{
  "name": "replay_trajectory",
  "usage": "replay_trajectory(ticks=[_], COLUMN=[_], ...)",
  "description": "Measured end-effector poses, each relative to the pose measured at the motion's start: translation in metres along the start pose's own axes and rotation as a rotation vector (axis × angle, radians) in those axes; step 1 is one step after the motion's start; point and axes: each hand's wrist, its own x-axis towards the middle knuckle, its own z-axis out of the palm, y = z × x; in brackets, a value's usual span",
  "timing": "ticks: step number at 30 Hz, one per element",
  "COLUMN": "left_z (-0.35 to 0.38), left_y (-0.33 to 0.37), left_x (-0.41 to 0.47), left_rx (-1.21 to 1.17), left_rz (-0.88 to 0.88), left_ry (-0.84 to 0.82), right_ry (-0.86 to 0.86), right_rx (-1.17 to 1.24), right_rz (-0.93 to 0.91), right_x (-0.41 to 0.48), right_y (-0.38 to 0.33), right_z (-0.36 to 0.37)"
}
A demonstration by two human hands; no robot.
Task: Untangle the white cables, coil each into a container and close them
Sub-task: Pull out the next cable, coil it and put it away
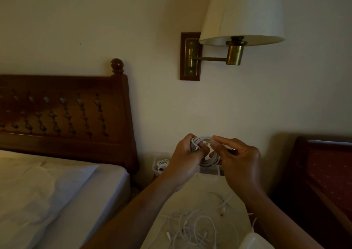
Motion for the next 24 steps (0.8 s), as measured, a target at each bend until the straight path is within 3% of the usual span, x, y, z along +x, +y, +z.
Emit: replay_trajectory(ticks=[2, 7, 10, 12, 17, 24], left_z=[0.0, -0.013, -0.022, -0.03, -0.037, -0.043], left_y=[0.0, 0.006, 0.005, 0.003, 0.001, 0.009], left_x=[0.0, -0.002, 0.002, 0.005, 0.002, 0.005], left_rx=[-0.031, -0.528, -0.671, -0.596, -0.406, 0.058], left_rz=[-0.013, -0.171, -0.28, -0.303, -0.314, -0.091], left_ry=[-0.003, -0.221, -0.213, -0.184, -0.413, -0.154], right_ry=[0.022, 0.071, 0.077, 0.064, -0.013, -0.127], right_rx=[-0.006, -0.012, -0.028, -0.053, -0.064, -0.017], right_rz=[-0.016, -0.015, -0.024, -0.027, -0.027, 0.014], right_x=[0.0, 0.001, 0.002, 0.003, 0.005, 0.007], right_y=[0.0, 0.0, 0.0, 0.0, 0.0, 0.004], right_z=[0.001, -0.001, -0.003, -0.005, -0.008, -0.013])
